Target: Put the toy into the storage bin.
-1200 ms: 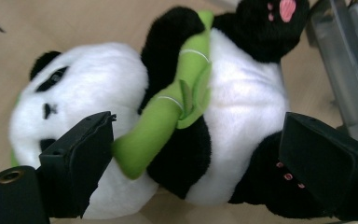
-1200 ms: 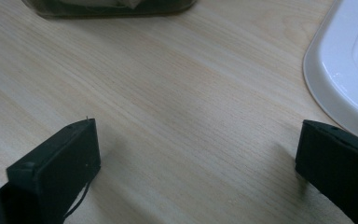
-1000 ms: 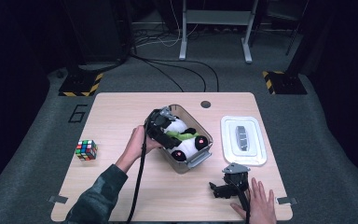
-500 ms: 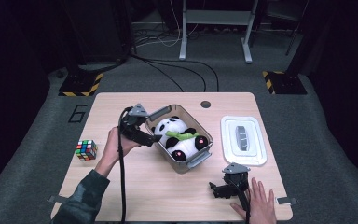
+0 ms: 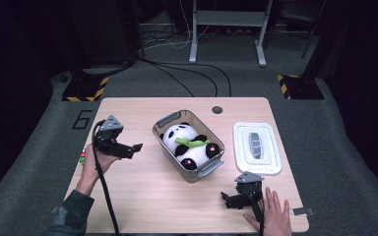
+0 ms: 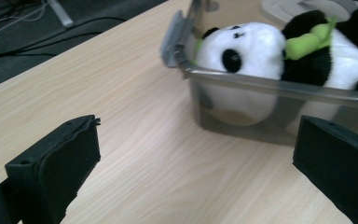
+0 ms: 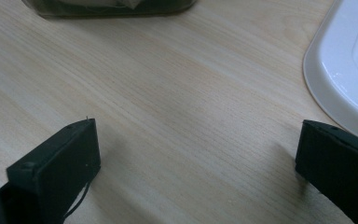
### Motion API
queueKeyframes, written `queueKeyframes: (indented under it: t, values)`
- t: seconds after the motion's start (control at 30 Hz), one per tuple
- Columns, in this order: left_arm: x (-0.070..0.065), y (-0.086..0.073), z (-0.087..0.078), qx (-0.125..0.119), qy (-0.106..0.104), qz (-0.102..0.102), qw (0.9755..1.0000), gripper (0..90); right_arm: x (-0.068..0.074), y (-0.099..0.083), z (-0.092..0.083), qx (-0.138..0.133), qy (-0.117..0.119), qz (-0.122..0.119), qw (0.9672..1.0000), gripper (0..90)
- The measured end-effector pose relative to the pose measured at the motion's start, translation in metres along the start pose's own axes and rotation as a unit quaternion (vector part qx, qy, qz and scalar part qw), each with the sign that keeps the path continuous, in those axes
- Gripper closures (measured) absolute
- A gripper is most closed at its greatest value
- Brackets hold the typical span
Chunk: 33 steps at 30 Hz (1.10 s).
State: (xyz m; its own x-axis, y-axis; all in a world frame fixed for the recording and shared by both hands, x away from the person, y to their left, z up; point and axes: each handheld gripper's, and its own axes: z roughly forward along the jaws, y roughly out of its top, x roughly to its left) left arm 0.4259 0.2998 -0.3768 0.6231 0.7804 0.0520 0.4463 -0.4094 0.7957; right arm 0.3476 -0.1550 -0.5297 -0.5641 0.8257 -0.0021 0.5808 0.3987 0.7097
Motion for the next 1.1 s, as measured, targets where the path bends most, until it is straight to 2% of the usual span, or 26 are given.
queueKeyframes:
  t: [0.13,0.27,0.43,0.57,0.73,0.87,0.97,1.03,1.07,1.1]
  values:
    - [0.014,-0.015,-0.01,-0.01,0.032,-0.026,0.9991,0.3,0.0,0.0,0.0,0.0,0.0,0.0,1.0,0.0]
    - [0.029,-0.032,-0.016,-0.02,0.056,-0.057,0.9966,0.2,0.0,0.0,0.0,0.0,0.0,0.0,1.0,0.0]
    - [0.044,-0.055,-0.017,-0.008,0.084,-0.078,0.9934,0.2,0.0,0.0,0.0,0.0,0.0,0.0,1.0,0.0]
    - [0.054,-0.074,-0.015,-0.01,0.106,-0.099,0.9894,0.2,0.0,0.0,0.0,0.0,0.0,0.0,1.0,0.0]
    - [0.069,-0.096,-0.011,-0.014,0.132,-0.127,0.983,0.2,0.0,0.0,0.0,0.0,0.0,0.0,1.0,0.0]
    - [0.078,-0.11,-0.005,0.0,0.15,-0.143,0.9782,0.2,0.0,0.0,0.0,0.0,0.0,0.0,1.0,0.0]
    - [0.082,-0.12,0.001,0.0,0.162,-0.154,0.9748,0.2,0.0,0.0,0.0,0.0,0.0,0.0,1.0,0.0]
    - [0.084,-0.125,0.003,0.004,0.163,-0.154,0.9746,0.2,0.0,0.0,0.0,0.0,0.0,0.0,1.0,0.0]
    - [0.084,-0.127,0.005,0.005,0.166,-0.158,0.9733,0.2,0.0,0.0,0.0,0.0,0.0,0.0,1.0,0.0]
    - [0.086,-0.129,0.006,0.009,0.163,-0.159,0.9737,0.2,0.0,0.0,0.0,0.0,0.0,0.0,1.0,0.0]
